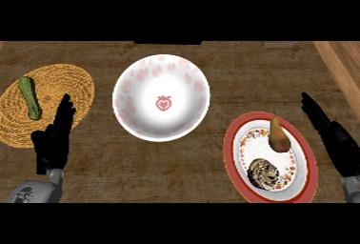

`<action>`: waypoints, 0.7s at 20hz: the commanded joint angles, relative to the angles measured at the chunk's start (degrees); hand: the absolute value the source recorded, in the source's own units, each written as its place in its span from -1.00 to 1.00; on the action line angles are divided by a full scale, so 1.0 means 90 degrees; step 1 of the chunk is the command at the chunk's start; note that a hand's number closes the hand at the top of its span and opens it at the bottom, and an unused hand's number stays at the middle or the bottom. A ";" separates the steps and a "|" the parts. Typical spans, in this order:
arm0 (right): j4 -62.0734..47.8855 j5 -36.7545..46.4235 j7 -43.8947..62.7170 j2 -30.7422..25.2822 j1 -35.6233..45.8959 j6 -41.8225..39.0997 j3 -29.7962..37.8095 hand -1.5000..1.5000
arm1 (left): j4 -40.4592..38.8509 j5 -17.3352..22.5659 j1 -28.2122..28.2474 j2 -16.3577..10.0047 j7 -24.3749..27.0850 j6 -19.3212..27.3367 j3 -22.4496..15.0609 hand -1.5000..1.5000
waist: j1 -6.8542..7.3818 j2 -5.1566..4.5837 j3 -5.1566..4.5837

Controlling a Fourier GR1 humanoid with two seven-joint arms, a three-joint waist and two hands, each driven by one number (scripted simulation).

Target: Pick the pear from the plate and place it in the bowl

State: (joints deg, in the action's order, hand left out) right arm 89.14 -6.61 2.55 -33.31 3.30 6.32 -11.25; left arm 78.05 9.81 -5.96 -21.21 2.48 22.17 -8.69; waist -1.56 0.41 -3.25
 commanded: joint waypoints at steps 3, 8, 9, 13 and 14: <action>0.0365 -0.1297 0.0523 0.0771 0.0828 -0.1085 -0.0430 -1.00 | 0.0354 0.0199 -0.0452 -0.0088 0.0303 -0.0369 0.0154 0.00 | 0.0455 -0.0064 0.0356; 0.0166 0.0283 0.0649 0.0864 0.1868 -0.0251 -0.0881 -1.00 | 0.0791 0.0871 -0.0954 -0.0604 0.0183 -0.1036 0.0807 0.00 | 0.0450 -0.0038 0.0347; 0.0296 -0.0038 0.0849 0.1279 0.1825 0.0232 -0.0562 -1.00 | 0.0663 0.0977 -0.0973 -0.0677 0.0202 -0.1074 0.1020 0.00 | 0.0317 -0.0035 0.0350; 0.1103 0.0319 0.0584 0.1227 0.1307 -0.0185 -0.0887 -1.00 | 0.0309 0.1270 -0.0949 -0.0799 0.0378 -0.1660 0.1473 0.00 | 0.0148 -0.0037 0.0356; 0.1187 0.0093 0.0558 0.0762 0.1124 -0.0742 -0.0505 -1.00 | 0.0647 0.1015 -0.0767 -0.0679 0.0161 -0.1451 0.1296 0.00 | 0.0155 -0.0035 0.0360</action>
State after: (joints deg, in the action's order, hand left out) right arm 95.02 -6.24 6.74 -23.77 15.37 3.32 -17.44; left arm 83.82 17.91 -13.00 -26.49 4.60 11.60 0.37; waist 0.85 0.07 -0.14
